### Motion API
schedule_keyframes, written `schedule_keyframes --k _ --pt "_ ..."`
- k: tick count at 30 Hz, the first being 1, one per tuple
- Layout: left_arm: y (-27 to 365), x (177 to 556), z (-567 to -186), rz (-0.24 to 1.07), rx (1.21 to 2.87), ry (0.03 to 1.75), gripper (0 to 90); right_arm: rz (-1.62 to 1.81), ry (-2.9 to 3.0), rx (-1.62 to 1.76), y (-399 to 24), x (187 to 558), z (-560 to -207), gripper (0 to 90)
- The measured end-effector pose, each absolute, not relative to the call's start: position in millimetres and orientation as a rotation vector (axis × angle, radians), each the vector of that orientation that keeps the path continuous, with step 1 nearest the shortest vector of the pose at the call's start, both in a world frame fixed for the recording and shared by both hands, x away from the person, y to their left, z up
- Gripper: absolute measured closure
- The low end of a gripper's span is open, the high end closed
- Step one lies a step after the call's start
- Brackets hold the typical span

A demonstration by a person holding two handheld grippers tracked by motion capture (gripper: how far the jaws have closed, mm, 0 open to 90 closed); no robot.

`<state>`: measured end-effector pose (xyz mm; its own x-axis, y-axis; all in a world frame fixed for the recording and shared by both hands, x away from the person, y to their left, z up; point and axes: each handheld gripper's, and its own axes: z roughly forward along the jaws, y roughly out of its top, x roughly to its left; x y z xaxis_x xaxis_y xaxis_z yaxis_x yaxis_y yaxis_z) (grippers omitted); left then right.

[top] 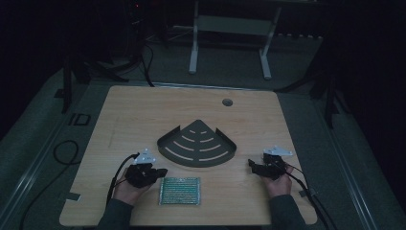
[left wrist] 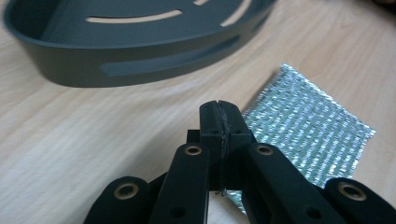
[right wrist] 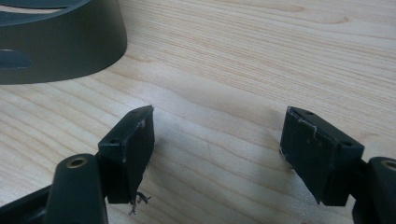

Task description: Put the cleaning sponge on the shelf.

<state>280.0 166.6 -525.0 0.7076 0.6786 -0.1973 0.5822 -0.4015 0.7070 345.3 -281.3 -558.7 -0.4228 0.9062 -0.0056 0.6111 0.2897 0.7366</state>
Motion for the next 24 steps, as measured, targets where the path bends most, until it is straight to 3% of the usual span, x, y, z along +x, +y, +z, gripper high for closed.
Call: schedule_keyframes --k 24 --pt "141 274 -535 0.09 2.245 0.877 89.9 0.935 2.14 1.359 -281 345 -559 25.6"
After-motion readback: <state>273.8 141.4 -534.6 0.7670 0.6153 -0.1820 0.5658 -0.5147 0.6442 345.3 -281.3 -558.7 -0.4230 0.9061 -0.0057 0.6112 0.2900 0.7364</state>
